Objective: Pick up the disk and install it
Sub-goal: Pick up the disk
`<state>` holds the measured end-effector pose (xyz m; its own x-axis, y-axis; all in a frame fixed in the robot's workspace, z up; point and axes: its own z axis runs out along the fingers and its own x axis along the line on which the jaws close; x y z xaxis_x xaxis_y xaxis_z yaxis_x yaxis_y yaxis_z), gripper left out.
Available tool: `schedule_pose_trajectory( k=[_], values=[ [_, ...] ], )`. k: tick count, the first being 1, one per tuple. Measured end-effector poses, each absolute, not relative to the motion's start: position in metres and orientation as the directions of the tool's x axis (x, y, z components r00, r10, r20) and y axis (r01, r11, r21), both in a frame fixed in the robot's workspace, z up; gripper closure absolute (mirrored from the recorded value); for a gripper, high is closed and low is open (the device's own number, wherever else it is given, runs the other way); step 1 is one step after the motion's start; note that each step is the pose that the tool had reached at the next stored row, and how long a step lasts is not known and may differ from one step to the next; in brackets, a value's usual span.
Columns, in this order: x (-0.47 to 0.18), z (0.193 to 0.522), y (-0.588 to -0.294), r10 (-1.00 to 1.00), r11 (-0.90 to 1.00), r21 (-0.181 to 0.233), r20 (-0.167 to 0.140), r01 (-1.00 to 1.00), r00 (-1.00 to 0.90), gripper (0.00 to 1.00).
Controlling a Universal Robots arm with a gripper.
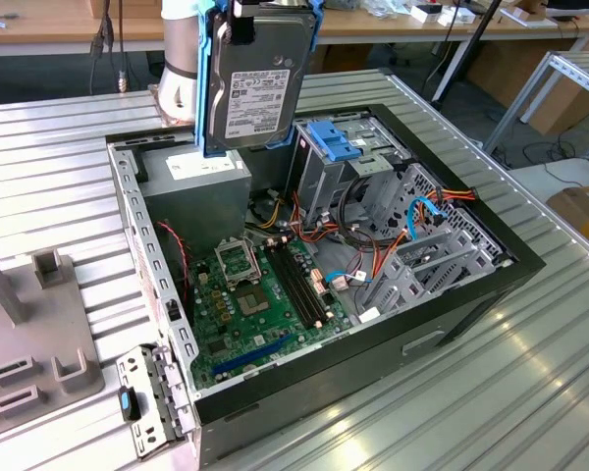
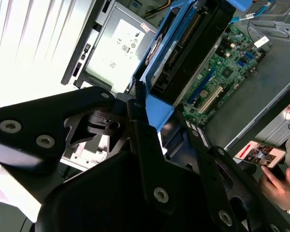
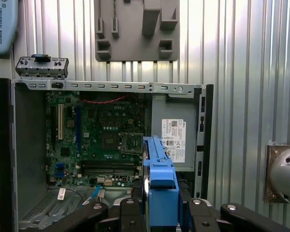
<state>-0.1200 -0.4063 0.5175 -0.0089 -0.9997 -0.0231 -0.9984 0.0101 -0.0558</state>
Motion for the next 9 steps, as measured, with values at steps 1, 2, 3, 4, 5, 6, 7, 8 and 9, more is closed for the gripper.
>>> schedule_pose_trajectory(
  k=[1,2,3,4,5,6,7,8,9],
  values=[
    [-0.12,0.518,-0.407,-1.0,0.01,-0.056,-0.023,-0.998,-0.009,0.63],
    [-0.12,0.518,-0.408,-1.0,0.01,-0.056,-0.023,-0.998,-0.009,0.63],
    [-0.12,0.518,-0.409,-1.0,0.01,-0.056,-0.023,-0.998,-0.009,0.63],
    [-0.12,0.517,-0.411,-1.0,0.01,-0.056,-0.023,-0.998,-0.009,0.63],
    [-0.12,0.518,-0.414,-1.0,0.01,-0.056,-0.023,-0.998,-0.009,0.63],
    [-0.12,0.517,-0.416,-1.0,0.01,-0.056,-0.023,-0.998,-0.009,0.63],
    [-0.12,0.517,-0.417,-1.0,0.01,-0.056,-0.023,-0.998,-0.009,0.63],
    [-0.12,0.517,-0.419,-1.0,0.01,-0.056,-0.023,-0.998,-0.009,0.63],
    [-0.12,0.518,-0.42,-1.0,0.01,-0.056,-0.023,-0.998,-0.009,0.63]
  ],
)
